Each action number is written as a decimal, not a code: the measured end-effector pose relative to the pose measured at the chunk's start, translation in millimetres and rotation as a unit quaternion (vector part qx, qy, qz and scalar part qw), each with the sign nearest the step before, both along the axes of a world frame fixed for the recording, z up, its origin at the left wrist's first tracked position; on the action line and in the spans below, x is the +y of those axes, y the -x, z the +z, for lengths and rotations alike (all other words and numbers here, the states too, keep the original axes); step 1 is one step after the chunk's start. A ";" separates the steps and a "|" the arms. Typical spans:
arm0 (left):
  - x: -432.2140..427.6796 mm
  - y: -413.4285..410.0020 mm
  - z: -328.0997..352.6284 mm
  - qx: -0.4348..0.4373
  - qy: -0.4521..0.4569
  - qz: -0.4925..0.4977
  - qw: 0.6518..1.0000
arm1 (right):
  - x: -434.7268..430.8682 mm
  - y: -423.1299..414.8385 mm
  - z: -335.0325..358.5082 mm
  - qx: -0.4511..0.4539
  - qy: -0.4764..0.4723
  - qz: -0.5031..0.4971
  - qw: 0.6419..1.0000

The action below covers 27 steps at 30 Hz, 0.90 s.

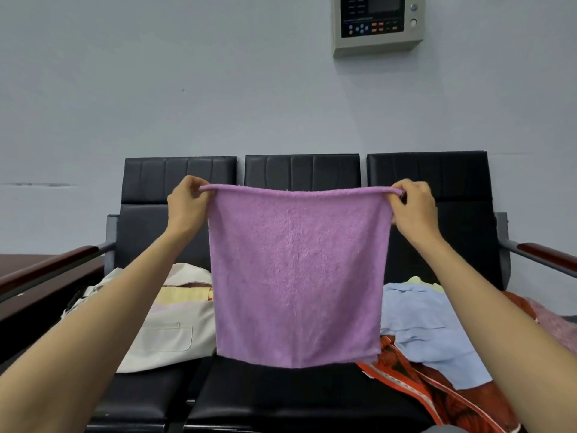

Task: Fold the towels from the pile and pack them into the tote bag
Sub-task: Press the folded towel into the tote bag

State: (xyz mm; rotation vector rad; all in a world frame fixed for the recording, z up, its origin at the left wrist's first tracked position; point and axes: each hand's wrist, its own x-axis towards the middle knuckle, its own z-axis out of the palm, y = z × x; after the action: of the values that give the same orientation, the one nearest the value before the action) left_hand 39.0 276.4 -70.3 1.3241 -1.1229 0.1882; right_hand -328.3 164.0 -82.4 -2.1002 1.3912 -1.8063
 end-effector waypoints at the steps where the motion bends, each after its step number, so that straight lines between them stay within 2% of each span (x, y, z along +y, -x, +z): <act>1: -4.3 -3.1 1.5 0.019 -0.011 -0.009 1.000 | -4.4 -1.1 1.1 -0.019 -0.034 0.022 0.999; 3: -19.3 -9.9 -3.8 0.040 -0.059 -0.022 0.997 | -19.4 -5.9 -5.5 -0.047 -0.118 0.055 0.990; 6: -58.1 -20.7 -38.0 0.071 -0.165 -0.036 0.983 | -58.0 -16.8 -40.3 -0.038 -0.228 0.051 0.972; 11: -128.2 -38.8 -142.9 0.182 -0.270 -0.070 0.943 | -121.0 -32.6 -137.9 -0.045 -0.347 0.055 0.935; 14: -154.9 -54.8 -215.2 0.177 -0.324 -0.070 0.927 | -140.3 -37.3 -199.8 -0.049 -0.389 0.066 0.917; 17: -139.2 -41.6 -249.4 0.189 -0.312 -0.078 0.928 | -133.8 -31.7 -241.2 -0.033 -0.405 0.083 0.910; 19: -117.7 -31.5 -256.5 0.215 -0.278 -0.118 0.929 | -119.8 -22.4 -254.5 -0.020 -0.395 0.090 0.914; 23: -64.3 -17.0 -256.1 0.212 -0.239 -0.181 0.930 | -76.9 2.6 -252.3 -0.011 -0.371 0.155 0.916; 27: -17.1 -7.6 -256.3 0.192 -0.243 -0.218 0.926 | -34.8 29.1 -241.3 0.017 -0.393 0.280 0.876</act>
State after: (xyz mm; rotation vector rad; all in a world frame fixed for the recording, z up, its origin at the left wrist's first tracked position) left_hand 46.5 259.3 -326.7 1.4162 -1.1260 -0.6934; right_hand -357.4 129.1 -323.7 -1.7893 1.0743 -0.7851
